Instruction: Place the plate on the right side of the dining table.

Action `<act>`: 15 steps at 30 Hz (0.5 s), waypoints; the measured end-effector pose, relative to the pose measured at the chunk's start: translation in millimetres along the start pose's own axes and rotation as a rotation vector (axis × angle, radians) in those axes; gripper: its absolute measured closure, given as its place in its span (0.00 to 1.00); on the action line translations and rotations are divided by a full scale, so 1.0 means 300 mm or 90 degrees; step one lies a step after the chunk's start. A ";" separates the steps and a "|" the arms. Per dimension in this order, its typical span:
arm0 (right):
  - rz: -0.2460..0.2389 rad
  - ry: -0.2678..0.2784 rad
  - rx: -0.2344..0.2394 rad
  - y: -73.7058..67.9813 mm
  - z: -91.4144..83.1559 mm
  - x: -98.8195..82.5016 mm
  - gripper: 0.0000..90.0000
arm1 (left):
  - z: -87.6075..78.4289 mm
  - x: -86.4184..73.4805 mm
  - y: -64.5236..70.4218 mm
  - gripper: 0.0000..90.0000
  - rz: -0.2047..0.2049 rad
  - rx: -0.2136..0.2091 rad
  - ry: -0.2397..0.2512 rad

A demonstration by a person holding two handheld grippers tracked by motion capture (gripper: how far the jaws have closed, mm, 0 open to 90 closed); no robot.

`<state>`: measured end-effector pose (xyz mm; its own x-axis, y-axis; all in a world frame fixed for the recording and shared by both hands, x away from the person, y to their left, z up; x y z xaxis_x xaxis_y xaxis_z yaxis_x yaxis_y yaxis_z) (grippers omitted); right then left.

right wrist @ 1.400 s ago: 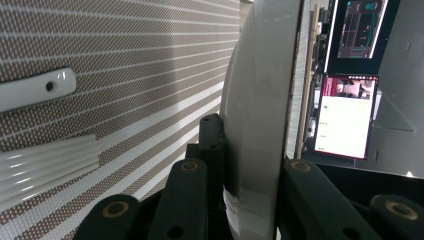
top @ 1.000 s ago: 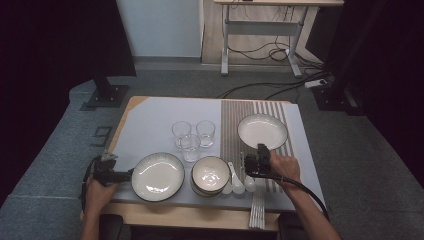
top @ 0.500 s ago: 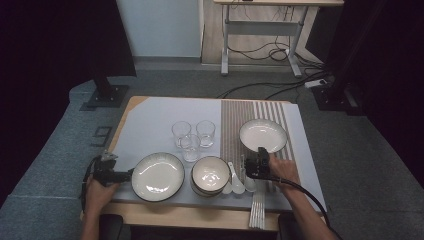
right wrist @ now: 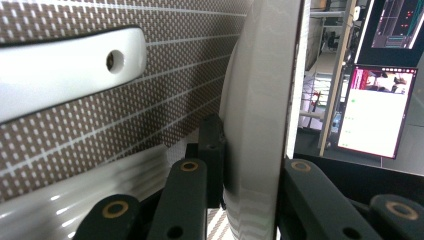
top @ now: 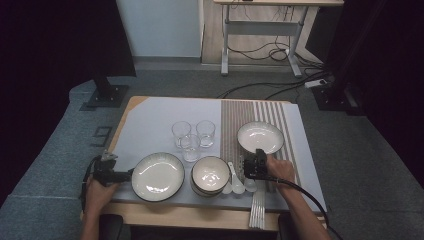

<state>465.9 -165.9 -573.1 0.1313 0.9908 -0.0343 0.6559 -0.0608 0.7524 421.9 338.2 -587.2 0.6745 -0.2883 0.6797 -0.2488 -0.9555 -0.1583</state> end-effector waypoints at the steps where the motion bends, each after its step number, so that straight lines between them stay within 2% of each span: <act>1: 0.000 0.000 0.000 0.000 0.000 0.000 0.88 | 0.000 0.000 0.000 0.03 0.000 0.000 0.000; 7: 0.000 -0.002 0.011 -0.014 0.018 0.003 0.88 | 0.000 0.000 0.000 0.03 0.000 0.000 0.000; 15: -0.001 0.000 0.008 -0.015 0.027 0.003 0.88 | 0.000 0.000 0.000 0.03 0.000 0.000 0.000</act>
<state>468.9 -165.8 -581.9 0.1307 0.9908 -0.0353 0.6655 -0.0613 0.7439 421.9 338.2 -587.2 0.6744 -0.2887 0.6796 -0.2490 -0.9554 -0.1588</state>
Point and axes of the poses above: each handheld gripper's, and its own axes: z roughly forward along the jaws, x roughly out of its top, y roughly to its right, the point moved 8 cm from there along z, roughly forward along the jaws, and after that the axes turned 12 degrees about x, right-handed, at the moved point
